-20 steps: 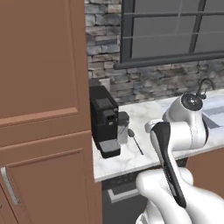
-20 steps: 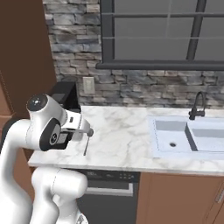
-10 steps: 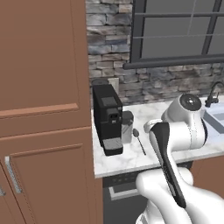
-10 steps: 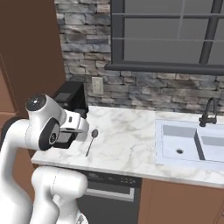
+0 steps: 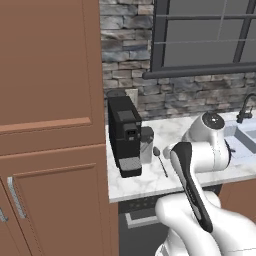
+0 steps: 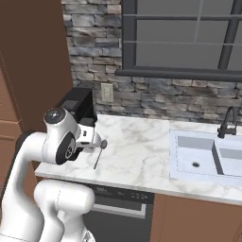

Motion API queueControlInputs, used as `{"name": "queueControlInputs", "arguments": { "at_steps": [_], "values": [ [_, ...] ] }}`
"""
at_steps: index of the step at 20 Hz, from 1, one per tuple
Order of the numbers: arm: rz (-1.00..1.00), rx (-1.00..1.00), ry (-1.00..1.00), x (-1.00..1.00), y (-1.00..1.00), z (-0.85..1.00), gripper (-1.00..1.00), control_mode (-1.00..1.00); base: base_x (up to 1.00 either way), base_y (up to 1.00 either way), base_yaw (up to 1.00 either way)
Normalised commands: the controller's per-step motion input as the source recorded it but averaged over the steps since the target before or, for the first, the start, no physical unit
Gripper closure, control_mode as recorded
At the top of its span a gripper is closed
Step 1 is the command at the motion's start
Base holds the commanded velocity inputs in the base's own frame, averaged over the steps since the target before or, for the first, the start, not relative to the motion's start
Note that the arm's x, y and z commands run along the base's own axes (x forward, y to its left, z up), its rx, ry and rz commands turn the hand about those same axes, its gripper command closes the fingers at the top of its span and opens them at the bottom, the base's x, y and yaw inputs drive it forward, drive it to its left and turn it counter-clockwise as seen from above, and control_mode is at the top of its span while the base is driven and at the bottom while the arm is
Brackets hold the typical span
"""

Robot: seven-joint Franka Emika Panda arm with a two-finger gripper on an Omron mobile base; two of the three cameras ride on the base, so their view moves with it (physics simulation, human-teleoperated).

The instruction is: Take the fork and place it on the left side of the plate. Then take the spoon and place it on the right side of the plate. Make sure they're directly next to the plate.

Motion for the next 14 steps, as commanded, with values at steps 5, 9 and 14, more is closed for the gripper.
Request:
{"name": "queueControlInputs", "arguments": {
  "at_steps": [5,9,14],
  "values": [
    [0.07,0.00,0.03,0.24,0.00,-0.65,-1.00,-1.00,0.00,0.00,0.00],
    [0.01,0.00,0.00,0.20,0.02,-0.49,-1.00,-1.00,0.00,0.00,0.00],
    [-0.03,0.00,0.03,0.18,0.00,-0.42,-1.00,-1.00,0.00,0.00,0.00]
  ]
}}
